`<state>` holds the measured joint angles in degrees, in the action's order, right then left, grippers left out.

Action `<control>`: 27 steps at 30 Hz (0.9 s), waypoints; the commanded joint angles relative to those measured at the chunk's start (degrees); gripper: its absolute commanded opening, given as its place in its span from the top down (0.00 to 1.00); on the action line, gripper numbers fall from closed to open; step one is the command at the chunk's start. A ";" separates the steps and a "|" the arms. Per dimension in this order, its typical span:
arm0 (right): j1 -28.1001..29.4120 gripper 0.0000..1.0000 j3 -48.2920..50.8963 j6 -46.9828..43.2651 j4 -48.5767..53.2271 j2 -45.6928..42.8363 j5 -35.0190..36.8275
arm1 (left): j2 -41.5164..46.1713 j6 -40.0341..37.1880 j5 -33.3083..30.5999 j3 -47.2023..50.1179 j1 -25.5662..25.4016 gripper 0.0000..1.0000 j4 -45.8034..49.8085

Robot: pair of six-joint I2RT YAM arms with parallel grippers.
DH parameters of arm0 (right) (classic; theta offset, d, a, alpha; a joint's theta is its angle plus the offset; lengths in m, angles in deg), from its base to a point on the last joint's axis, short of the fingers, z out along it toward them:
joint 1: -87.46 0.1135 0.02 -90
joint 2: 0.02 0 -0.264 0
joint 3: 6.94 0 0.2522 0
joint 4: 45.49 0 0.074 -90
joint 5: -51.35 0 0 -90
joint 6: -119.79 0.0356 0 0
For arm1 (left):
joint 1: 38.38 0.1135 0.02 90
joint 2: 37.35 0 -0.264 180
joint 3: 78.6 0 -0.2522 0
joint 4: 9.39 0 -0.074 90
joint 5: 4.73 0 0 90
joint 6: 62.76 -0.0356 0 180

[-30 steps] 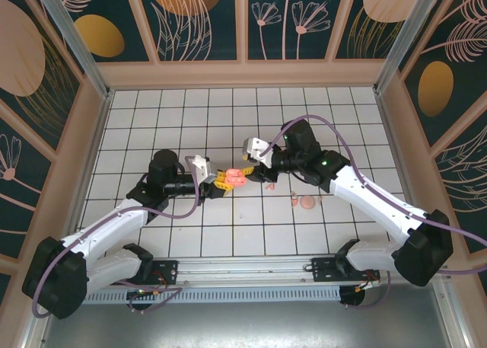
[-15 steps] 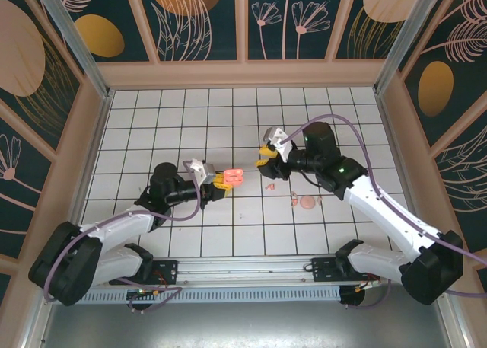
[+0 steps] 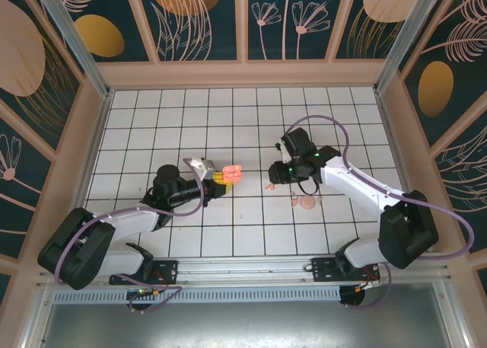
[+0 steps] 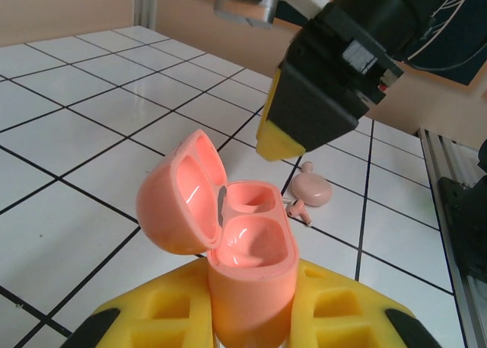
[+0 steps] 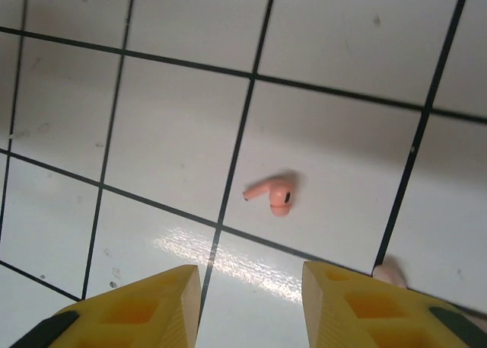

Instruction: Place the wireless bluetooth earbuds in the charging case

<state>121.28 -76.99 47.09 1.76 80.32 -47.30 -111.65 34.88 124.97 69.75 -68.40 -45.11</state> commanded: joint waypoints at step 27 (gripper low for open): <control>0.63 0.60 0.23 10.08 -7.29 17.73 -5.52 | 1.62 -0.09 -0.29 -0.13 -0.26 0.84 -0.69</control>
<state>121.74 -76.31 57.15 -4.14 96.91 -53.31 -111.08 35.05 124.12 69.75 -68.40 -45.08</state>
